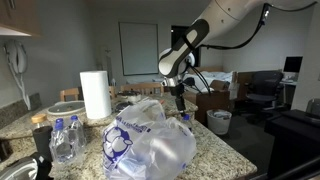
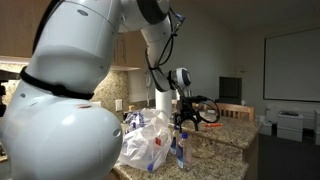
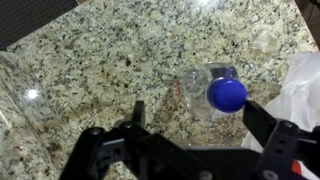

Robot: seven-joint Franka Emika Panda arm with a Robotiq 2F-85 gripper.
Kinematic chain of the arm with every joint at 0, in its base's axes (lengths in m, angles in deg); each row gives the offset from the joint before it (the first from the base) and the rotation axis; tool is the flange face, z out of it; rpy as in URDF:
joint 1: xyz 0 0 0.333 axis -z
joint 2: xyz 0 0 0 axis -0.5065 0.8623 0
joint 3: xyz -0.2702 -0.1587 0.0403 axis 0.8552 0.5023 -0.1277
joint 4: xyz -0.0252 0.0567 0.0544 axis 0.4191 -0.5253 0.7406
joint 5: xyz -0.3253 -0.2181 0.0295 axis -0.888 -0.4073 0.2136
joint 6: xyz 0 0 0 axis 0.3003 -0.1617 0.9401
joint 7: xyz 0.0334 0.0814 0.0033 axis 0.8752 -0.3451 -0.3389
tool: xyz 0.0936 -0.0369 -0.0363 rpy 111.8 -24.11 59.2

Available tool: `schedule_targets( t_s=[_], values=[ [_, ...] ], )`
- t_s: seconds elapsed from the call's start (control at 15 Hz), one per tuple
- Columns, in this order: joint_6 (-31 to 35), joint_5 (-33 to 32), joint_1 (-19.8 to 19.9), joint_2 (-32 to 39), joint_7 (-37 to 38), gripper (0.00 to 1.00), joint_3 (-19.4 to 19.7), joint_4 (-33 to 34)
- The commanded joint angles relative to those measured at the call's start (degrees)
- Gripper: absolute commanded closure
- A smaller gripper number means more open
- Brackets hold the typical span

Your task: Put the empty water bottles on the counter in the plastic bag

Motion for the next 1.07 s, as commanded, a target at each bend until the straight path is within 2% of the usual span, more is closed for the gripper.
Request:
schedule_targets(
  t_s=[0.0, 0.27, 0.4, 1.0],
  values=[
    [-2.2, -0.8, -0.6, 1.1, -1.0, 0.0, -0.3, 0.5],
    [-3.7, -0.8, -1.1, 2.2, -1.0, 0.0, -0.6, 0.8],
    [-3.1, -0.4, -1.0, 2.3, -1.0, 0.27, -0.6, 0.6],
    [-0.5, -1.0, -1.2, 0.1, 1.2, 0.87, -0.2, -2.2]
  ],
)
